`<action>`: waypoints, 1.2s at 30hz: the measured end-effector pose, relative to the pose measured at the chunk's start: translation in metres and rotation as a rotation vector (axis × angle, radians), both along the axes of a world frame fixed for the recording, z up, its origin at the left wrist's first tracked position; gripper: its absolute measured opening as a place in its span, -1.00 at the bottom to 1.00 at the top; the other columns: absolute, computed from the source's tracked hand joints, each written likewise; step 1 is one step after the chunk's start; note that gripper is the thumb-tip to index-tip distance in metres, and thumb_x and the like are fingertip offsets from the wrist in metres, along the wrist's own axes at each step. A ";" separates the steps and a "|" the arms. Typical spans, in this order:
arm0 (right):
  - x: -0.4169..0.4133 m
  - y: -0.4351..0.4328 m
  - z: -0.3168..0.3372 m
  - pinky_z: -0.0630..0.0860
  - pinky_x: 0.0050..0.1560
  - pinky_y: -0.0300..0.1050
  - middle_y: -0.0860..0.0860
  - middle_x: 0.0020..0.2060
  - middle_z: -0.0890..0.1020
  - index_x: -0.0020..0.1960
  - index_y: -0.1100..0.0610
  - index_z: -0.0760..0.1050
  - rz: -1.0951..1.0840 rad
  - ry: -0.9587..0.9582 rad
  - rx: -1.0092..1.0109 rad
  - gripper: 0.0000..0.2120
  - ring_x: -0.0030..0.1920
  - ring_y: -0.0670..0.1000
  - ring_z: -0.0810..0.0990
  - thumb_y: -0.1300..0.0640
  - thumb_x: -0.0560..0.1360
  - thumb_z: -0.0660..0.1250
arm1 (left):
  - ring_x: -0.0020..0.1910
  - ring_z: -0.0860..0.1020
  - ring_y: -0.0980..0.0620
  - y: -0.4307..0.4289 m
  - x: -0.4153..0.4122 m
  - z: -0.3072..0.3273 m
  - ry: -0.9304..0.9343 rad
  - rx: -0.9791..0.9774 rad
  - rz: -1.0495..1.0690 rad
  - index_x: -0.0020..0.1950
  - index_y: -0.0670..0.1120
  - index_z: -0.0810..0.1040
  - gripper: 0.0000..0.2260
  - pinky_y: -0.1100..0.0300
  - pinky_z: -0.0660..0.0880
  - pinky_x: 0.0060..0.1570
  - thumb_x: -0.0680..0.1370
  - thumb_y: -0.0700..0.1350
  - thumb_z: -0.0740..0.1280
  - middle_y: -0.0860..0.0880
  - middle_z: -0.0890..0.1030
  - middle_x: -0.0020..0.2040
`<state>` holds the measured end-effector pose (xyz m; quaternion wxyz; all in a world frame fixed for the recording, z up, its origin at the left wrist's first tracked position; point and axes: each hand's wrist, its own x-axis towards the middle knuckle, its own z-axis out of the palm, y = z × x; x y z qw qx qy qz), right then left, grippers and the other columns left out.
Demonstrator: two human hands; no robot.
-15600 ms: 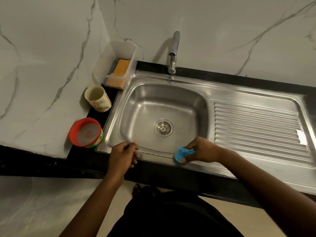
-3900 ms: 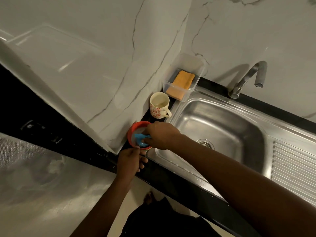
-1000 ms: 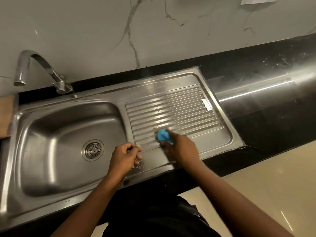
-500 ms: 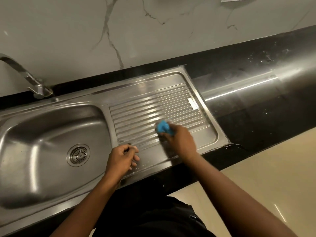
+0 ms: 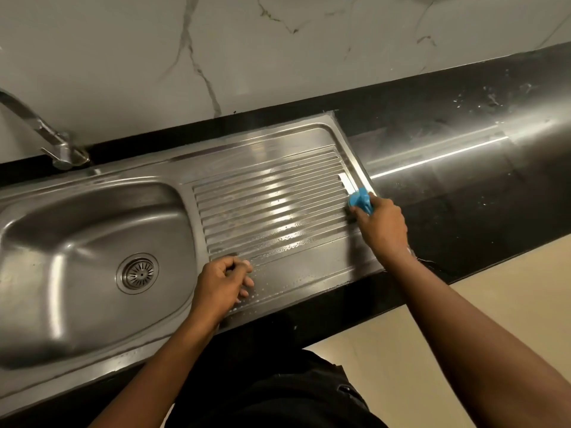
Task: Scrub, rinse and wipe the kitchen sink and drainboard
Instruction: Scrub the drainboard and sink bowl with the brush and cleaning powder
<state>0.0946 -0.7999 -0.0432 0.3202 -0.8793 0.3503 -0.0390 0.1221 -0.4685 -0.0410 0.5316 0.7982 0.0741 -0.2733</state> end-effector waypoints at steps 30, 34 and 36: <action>-0.031 -0.006 0.001 0.59 -0.09 -0.13 0.11 0.19 0.68 0.50 0.08 0.46 0.069 0.038 -0.012 -0.45 -0.06 -0.06 0.64 -0.12 0.59 0.42 | -0.33 0.62 -0.06 0.013 0.000 0.001 0.009 -0.007 0.045 -0.06 -0.11 0.70 -0.83 0.12 0.50 -0.30 0.65 -0.13 0.35 -0.11 0.72 -0.26; 0.004 -0.020 0.007 0.67 0.09 0.09 0.10 0.15 0.69 0.46 0.10 0.50 0.029 0.038 0.001 -0.46 0.05 0.05 0.69 -0.14 0.57 0.44 | -0.34 0.61 -0.04 0.015 -0.001 0.003 0.006 -0.002 0.060 -0.06 -0.12 0.70 -0.83 0.11 0.50 -0.30 0.66 -0.12 0.35 -0.12 0.72 -0.25; 0.020 -0.012 0.008 0.66 0.09 0.07 0.06 0.13 0.69 0.41 0.11 0.53 0.008 0.028 0.020 -0.50 0.06 0.05 0.69 -0.12 0.57 0.44 | -0.34 0.61 -0.02 0.017 -0.003 0.004 0.008 0.001 0.068 -0.06 -0.12 0.70 -0.83 0.12 0.51 -0.31 0.66 -0.13 0.35 -0.12 0.72 -0.25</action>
